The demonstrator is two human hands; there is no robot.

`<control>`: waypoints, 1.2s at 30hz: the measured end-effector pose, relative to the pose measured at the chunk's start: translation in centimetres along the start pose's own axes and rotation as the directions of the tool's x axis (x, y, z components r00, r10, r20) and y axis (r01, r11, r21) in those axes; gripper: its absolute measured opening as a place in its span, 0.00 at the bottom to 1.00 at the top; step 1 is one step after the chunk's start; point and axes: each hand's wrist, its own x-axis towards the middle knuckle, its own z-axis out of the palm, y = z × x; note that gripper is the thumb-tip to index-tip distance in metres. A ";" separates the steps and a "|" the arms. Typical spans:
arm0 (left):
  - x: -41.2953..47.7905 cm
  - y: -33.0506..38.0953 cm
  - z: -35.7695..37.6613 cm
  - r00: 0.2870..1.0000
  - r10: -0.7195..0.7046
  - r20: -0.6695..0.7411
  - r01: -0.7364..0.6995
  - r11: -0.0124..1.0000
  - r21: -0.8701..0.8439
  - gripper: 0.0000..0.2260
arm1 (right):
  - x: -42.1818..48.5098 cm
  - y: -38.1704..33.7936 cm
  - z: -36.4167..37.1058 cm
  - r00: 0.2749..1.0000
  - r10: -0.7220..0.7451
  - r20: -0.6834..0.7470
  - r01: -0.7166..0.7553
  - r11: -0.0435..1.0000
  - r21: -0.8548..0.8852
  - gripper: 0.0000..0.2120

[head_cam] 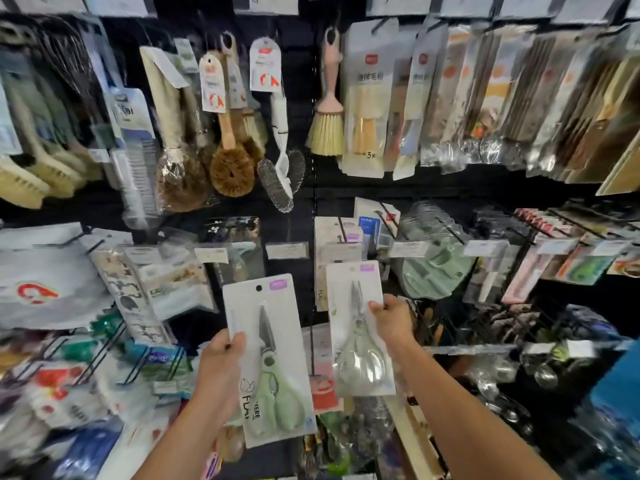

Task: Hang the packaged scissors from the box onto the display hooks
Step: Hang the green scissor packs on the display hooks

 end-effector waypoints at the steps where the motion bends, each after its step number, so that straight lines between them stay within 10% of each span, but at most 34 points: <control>1: 0.4 -0.1 0.4 1.000 -0.006 -0.015 0.005 1.000 -0.007 0.08 | 0.9 -0.1 0.2 1.000 -0.004 0.012 0.004 1.000 0.007 0.06; 36: 2.5 -0.3 4.0 0.994 -0.081 -0.077 0.081 0.997 -0.011 0.10 | 4.7 0.5 3.5 0.983 -0.179 0.037 0.177 0.982 0.068 0.09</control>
